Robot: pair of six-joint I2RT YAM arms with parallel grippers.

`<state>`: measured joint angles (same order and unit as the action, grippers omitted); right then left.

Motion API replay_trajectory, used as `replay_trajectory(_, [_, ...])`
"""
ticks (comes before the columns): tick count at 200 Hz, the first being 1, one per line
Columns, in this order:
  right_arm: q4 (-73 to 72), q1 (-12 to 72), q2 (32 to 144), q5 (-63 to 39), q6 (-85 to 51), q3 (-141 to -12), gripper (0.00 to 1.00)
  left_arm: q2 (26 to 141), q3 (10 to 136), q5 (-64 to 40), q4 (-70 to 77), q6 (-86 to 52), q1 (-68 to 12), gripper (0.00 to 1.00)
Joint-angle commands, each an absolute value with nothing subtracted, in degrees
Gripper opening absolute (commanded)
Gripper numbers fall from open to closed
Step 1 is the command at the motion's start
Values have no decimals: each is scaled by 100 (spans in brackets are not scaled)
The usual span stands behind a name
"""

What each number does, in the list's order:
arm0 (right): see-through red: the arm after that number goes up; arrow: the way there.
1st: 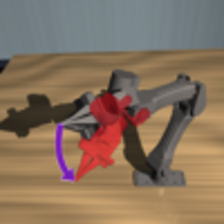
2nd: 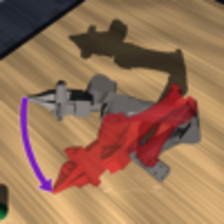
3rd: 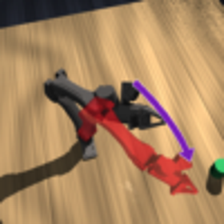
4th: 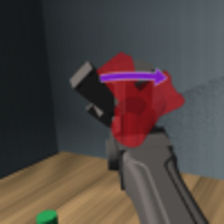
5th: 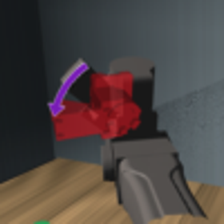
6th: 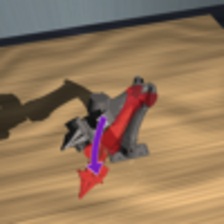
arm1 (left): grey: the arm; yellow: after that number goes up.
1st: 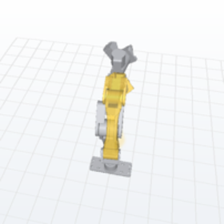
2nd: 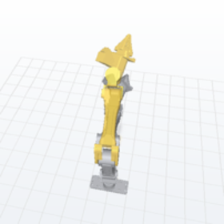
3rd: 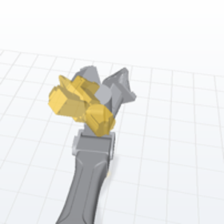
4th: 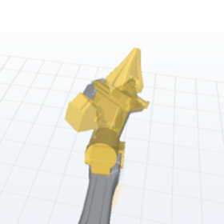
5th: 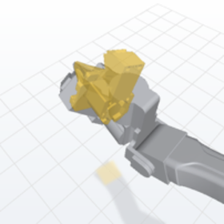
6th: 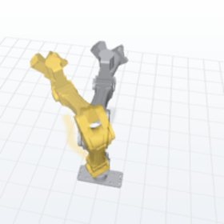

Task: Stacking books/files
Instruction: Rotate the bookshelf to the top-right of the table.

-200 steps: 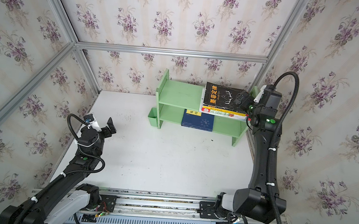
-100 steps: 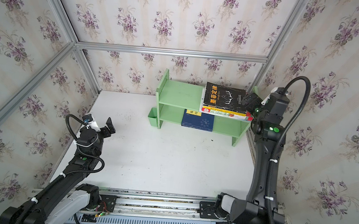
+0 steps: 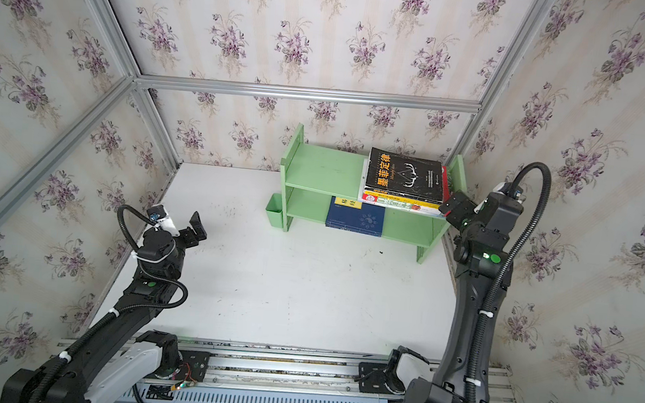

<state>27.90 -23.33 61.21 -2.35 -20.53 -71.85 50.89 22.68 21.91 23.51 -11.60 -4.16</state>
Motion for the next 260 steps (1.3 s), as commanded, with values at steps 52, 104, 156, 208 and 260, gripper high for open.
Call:
replay_trajectory(52, [1417,-2602,5484,352,-1894,-4807,100,5201,2001,2259,2623,-1305,-201,100])
replay_trajectory(104, [34,-2602,5666,120,-1654,-3376,100,5215,1898,2230,2645,-1467,-41,100])
replay_trajectory(156, [-591,-2602,7272,-2,-1559,-3895,100,5279,1993,2185,2611,-1538,-18,100])
replay_trajectory(208, [-990,-2602,8637,-255,-1553,-4828,100,5088,2004,2221,2471,-1683,-19,100])
replay_trajectory(260, [-1115,-2602,9197,-563,-1888,-5427,100,4940,1998,2325,2329,-1655,-18,100])
